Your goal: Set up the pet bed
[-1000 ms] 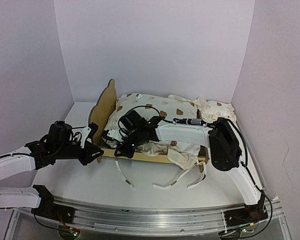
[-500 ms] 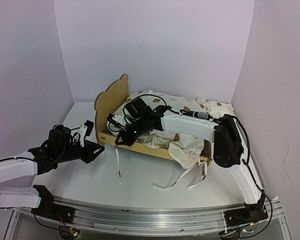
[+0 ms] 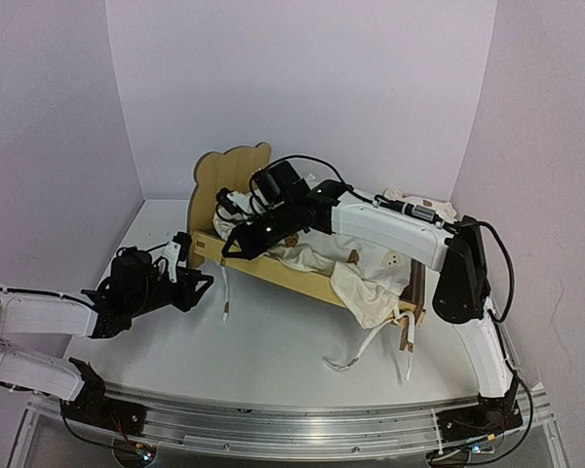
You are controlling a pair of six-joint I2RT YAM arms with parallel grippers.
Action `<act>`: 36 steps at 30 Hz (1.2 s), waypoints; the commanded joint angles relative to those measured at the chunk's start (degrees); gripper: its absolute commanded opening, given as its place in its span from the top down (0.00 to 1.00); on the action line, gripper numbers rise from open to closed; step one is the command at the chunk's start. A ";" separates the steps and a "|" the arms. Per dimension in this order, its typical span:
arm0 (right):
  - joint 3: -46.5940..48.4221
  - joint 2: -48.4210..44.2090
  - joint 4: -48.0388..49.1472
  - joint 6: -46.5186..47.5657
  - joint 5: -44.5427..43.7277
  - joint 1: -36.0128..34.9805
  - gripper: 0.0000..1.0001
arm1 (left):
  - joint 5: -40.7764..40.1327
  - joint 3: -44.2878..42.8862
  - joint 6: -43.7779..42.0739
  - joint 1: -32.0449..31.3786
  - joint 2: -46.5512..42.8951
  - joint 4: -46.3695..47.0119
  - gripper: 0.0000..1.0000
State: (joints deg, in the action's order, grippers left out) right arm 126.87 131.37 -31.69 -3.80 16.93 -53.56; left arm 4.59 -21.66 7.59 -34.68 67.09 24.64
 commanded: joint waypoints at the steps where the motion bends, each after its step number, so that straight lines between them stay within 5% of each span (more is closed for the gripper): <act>1: 1.78 -9.44 10.83 -9.55 4.15 0.25 1.00 | -0.24 0.72 -1.92 0.05 4.55 14.78 0.60; 18: -2.25 -12.20 14.10 -9.57 4.91 0.21 1.00 | -0.86 -5.47 -3.57 0.68 19.15 32.11 0.57; 22: -1.83 -11.79 14.53 -9.73 5.51 0.27 1.00 | -1.21 -6.23 -3.74 0.96 21.00 33.97 0.67; 27: -1.94 -11.67 14.64 -9.65 5.61 0.22 1.00 | 0.41 -6.87 -5.10 1.35 21.83 35.29 0.98; 31: -2.74 -11.76 14.65 -9.07 4.57 0.33 1.00 | 1.13 -6.43 -4.39 1.37 20.60 32.61 1.00; 36: -6.85 -11.28 14.80 -6.63 1.62 0.36 1.00 | 2.54 -6.47 3.34 1.37 16.53 18.17 1.00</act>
State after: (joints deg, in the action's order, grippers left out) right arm 121.07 127.16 -25.92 -8.38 17.83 -52.92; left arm 5.38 -26.21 4.51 -33.67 87.66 52.58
